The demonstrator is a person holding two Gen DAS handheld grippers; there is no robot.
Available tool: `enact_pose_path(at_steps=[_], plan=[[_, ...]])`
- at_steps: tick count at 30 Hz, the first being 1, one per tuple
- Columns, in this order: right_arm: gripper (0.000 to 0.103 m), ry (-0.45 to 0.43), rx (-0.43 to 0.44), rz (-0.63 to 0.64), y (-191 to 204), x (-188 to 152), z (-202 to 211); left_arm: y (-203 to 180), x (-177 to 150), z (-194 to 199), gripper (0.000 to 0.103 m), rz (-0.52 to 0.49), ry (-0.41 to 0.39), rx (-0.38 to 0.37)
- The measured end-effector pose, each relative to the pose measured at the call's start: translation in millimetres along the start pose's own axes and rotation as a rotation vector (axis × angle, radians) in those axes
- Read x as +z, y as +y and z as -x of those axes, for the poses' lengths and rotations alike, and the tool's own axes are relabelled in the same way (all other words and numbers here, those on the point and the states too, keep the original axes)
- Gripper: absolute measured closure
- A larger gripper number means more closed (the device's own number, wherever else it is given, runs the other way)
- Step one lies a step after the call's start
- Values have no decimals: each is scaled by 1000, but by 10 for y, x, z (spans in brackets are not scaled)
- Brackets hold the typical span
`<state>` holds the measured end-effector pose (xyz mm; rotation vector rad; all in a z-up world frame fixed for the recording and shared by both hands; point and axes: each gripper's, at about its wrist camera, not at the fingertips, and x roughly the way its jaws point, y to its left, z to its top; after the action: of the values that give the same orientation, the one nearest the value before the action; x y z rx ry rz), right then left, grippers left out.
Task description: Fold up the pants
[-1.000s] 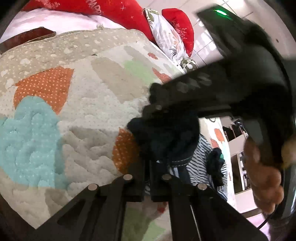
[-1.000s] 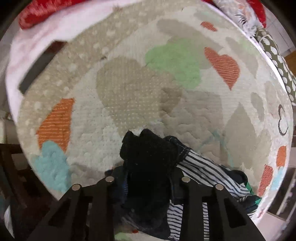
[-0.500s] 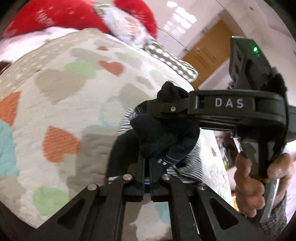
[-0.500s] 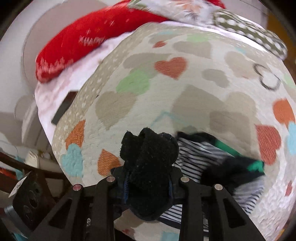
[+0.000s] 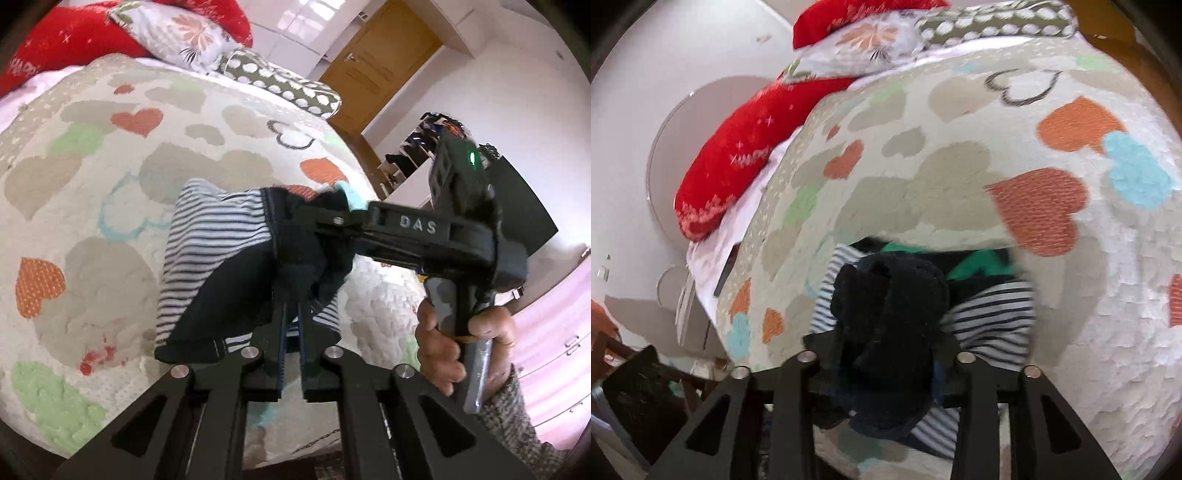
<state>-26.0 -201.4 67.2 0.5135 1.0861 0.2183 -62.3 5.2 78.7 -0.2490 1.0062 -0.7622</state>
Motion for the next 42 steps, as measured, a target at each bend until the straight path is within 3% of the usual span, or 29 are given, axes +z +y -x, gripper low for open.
enact_pose_path(at_steps=[3, 6, 8, 10, 13, 15, 18, 22, 23, 28, 34, 38, 42], plan=[[40, -99, -55, -47, -193, -49, 262, 50, 49, 88, 71, 7, -45, 12], [39, -213, -81, -115, -387, -80, 610, 180, 123, 45, 68, 50, -62, 52], [39, -272, 13, -139, -407, -111, 797, 236, 135, -47, 68, 66, -52, 72], [40, -269, 123, -135, -340, -124, 832, 239, 81, -232, 68, 56, 0, 104], [41, -195, 289, -144, -194, -169, 625, 210, -41, -439, 68, 29, 69, 142], [41, -161, 313, -172, -184, -205, 448, 177, -111, -520, 68, -7, 85, 187], [41, -137, 186, -222, -287, -280, 261, 144, -113, -479, 66, -41, 82, 185], [40, -152, -157, -184, -397, -458, 179, 193, -43, -356, 64, -8, 69, 138], [40, -163, -179, -178, -416, -484, 198, 192, -22, -321, 64, 0, 64, 132], [40, -257, -193, -208, -478, -523, 424, 138, 173, -220, 60, 12, 28, 125], [41, -366, -184, -176, -372, -629, 676, -169, 643, -470, 60, -61, 34, 171], [47, -406, -101, -101, -218, -747, 728, -258, 931, -848, 54, -67, 102, 154], [56, -332, -116, -44, -156, -786, 508, -142, 1047, -1353, 53, -43, 237, 206]])
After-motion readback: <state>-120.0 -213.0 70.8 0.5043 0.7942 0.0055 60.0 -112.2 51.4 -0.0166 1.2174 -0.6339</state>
